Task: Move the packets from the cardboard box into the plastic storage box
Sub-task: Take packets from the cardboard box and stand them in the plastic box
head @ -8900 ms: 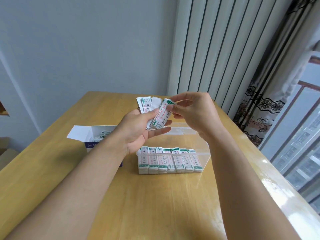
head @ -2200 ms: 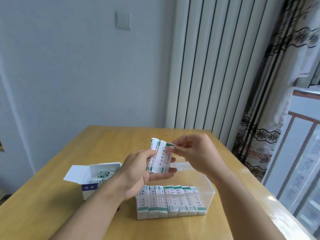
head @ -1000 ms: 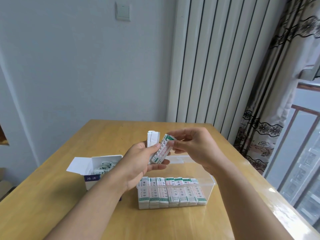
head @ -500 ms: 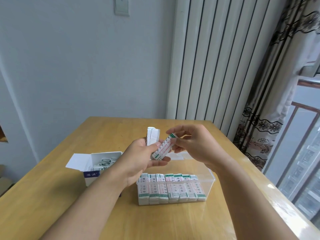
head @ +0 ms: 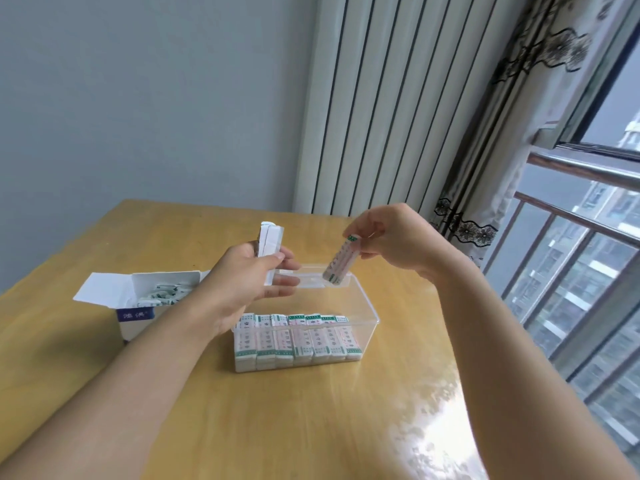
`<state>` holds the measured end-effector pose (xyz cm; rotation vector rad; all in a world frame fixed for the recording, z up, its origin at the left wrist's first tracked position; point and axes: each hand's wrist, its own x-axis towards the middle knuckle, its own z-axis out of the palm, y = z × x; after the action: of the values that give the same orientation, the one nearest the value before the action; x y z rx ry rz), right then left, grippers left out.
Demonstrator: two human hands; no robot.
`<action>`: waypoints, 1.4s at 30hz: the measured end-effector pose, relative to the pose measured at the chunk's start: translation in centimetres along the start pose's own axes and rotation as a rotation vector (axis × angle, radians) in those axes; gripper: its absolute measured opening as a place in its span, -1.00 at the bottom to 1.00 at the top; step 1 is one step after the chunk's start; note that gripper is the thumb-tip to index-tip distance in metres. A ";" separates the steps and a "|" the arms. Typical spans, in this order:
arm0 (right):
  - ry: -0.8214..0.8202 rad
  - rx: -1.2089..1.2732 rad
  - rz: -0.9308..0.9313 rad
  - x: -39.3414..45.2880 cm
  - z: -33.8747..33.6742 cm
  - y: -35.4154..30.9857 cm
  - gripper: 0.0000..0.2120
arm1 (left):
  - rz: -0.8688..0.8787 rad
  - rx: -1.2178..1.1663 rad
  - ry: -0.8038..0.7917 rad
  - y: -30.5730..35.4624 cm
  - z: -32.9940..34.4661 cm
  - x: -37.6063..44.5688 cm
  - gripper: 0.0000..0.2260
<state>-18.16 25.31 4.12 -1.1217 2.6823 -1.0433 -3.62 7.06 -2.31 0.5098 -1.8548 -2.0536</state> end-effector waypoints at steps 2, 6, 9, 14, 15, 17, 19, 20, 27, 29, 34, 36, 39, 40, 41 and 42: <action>-0.167 -0.140 0.022 0.3 -0.1 -0.2 -0.71 | 0.010 -0.007 -0.005 0.2 -0.1 0.0 -0.84; -0.384 -0.351 0.005 0.8 1.1 -0.8 -0.79 | 0.017 -0.003 -0.026 0.4 -0.2 -0.3 -0.85; -0.427 -0.423 0.006 1.2 2.2 -1.0 -0.76 | 0.034 -0.007 -0.028 0.6 -0.4 -0.3 -0.86; -0.552 -0.566 0.037 1.8 3.0 -1.0 -0.66 | 0.035 -0.019 -0.043 0.6 -0.5 -0.3 -0.86; -0.574 -0.604 0.040 1.9 3.2 -1.2 -0.67 | 0.035 -0.017 -0.046 0.5 -0.5 -0.2 -0.86; -0.590 -0.703 0.033 2.0 3.5 -1.6 -0.72 | 0.033 -0.007 -0.054 0.5 -0.4 -0.2 -0.86; -0.605 -0.824 -0.006 2.0 4.0 -1.9 -0.69 | 0.032 -0.002 -0.054 0.5 -0.3 -0.2 -0.86; -0.618 -0.871 -0.023 2.1 4.3 -1.9 -0.67 | 0.033 0.001 -0.056 0.5 -0.3 -0.2 -0.86; -0.586 -0.966 -0.055 2.5 6.4 -0.9 -0.76 | 0.036 0.002 -0.060 0.5 -0.6 -0.2 -0.86; -0.574 -0.989 -0.062 2.2 6.7 -0.9 -0.73 | 0.035 0.001 -0.057 0.6 -0.7 -0.3 -0.86; -0.578 -1.007 -0.071 1.9 7.0 -1.1 -0.64 | 0.031 0.006 -0.052 0.7 -0.5 -0.3 -0.87; -0.560 -1.000 -0.087 2.0 7.1 -1.2 -0.64 | 0.034 0.012 -0.048 0.8 -0.4 -0.4 -0.87; -0.548 -0.988 -0.089 2.2 7.2 -1.5 -0.65 | 0.035 0.008 -0.043 0.9 -0.5 -0.5 -0.87; -0.552 -0.981 -0.077 2.2 7.2 -1.7 -0.67 | 0.037 0.008 -0.044 0.9 -0.5 -0.5 -0.87; -0.558 -0.976 -0.062 2.2 7.1 -1.9 -0.70 | 0.036 0.005 -0.045 0.9 -0.5 -0.5 -0.88; -0.565 -0.978 -0.053 2.2 7.2 -2.1 -0.74 | 0.035 0.003 -0.047 1.0 -0.5 -0.5 -0.88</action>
<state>-16.41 18.76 0.30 -1.2902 2.6151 0.6403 -2.94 6.80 -1.35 0.4307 -1.8804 -2.0567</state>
